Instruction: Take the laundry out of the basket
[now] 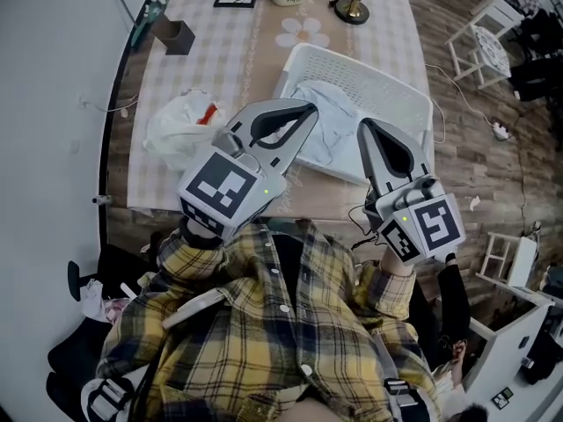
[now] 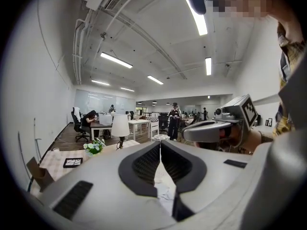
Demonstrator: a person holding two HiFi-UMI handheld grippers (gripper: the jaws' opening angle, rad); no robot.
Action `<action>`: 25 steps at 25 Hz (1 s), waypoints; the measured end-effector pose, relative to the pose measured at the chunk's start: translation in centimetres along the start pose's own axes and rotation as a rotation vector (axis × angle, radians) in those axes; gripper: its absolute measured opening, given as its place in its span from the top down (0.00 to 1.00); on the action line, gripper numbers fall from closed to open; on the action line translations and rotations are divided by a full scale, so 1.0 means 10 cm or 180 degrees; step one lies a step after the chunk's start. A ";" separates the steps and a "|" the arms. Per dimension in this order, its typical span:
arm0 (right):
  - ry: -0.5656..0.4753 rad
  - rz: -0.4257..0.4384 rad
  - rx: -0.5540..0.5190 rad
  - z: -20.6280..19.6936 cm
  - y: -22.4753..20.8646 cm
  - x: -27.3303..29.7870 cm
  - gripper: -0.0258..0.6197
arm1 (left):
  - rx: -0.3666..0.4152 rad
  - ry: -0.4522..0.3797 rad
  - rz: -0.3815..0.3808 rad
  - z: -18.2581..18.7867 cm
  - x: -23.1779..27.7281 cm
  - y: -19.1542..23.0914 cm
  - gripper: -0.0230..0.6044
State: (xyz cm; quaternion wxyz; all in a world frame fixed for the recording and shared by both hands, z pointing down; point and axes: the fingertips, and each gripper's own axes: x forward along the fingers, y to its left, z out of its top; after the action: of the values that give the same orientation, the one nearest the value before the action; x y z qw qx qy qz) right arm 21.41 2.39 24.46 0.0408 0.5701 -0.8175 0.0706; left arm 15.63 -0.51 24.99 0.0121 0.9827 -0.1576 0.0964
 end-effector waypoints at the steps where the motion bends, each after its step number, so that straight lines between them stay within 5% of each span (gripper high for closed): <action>1: 0.0046 -0.0016 -0.0037 -0.01 -0.05 0.01 0.95 | 0.0040 0.0060 -0.0008 -0.02 0.04 0.00 0.90; 6: 0.0355 -0.0019 -0.0289 -0.14 -0.30 0.11 0.86 | 0.0296 0.0349 -0.0049 -0.13 0.23 0.08 0.84; 12: 0.0801 0.0301 -0.0522 -0.42 -0.41 0.23 0.70 | 0.0567 0.0669 -0.0226 -0.27 0.53 0.12 0.75; 16: 0.0976 0.0409 -0.0688 -0.60 -0.57 0.32 0.67 | 0.0748 0.0901 -0.0390 -0.43 0.77 0.16 0.74; 25: 0.1627 0.0801 -0.1143 -1.08 -0.88 0.53 0.53 | 0.1335 0.1819 -0.0885 -1.10 1.10 -0.01 0.67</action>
State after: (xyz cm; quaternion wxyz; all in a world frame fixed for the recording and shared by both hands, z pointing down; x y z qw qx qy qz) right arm 27.63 -3.78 36.47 0.3352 0.4123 -0.8442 0.0705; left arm 23.89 -3.19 37.92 -0.1330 0.9093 0.0101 0.3941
